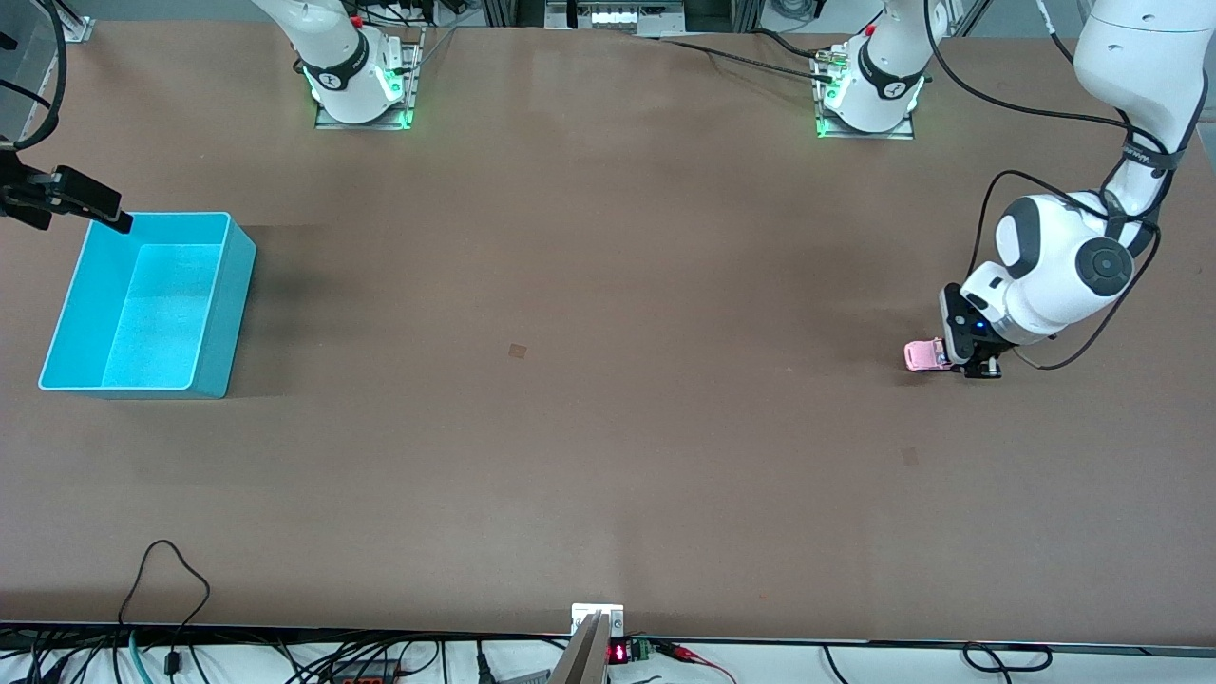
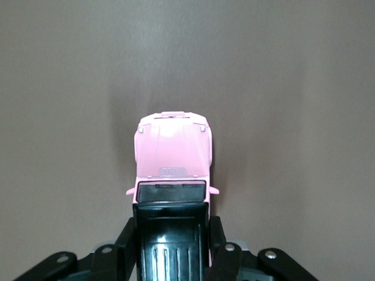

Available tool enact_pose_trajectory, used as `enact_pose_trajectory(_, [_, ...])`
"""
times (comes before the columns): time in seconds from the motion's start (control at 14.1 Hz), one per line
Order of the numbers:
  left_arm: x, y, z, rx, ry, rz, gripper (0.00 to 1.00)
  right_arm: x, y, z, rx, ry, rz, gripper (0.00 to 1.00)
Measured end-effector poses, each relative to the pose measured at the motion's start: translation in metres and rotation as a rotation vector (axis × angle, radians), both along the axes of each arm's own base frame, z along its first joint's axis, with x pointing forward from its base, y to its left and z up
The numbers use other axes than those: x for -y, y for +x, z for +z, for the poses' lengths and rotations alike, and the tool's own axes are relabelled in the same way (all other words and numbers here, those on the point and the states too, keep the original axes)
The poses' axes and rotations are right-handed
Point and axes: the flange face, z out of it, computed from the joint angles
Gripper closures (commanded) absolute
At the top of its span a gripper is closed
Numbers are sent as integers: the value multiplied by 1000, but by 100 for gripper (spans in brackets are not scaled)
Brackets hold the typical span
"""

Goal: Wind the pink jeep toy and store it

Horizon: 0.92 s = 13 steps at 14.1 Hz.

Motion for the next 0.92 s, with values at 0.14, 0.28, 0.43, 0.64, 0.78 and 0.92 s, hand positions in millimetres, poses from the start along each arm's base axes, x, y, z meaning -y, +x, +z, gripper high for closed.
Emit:
enact_pose_trajectory(0.14, [-8, 0, 0, -1, 7, 2, 63, 0, 0, 0, 0, 0, 0, 0])
enact_pose_trajectory(0.28, [-22, 0, 0, 0, 23, 2, 63, 0, 0, 0, 0, 0, 0, 0])
enact_pose_trajectory(0.43, [-37, -1, 0, 0, 30, 16, 63, 0, 0, 0, 0, 0, 0, 0])
enact_pose_trajectory(0.64, [-49, -1, 0, 1, 33, 17, 63, 0, 0, 0, 0, 0, 0, 0])
enact_pose_trajectory(0.78, [-62, -1, 0, 2, 43, 14, 63, 0, 0, 0, 0, 0, 0, 0])
enact_pose_trajectory(0.92, [-79, -3, 0, 4, 46, 11, 61, 0, 0, 0, 0, 0, 0, 0])
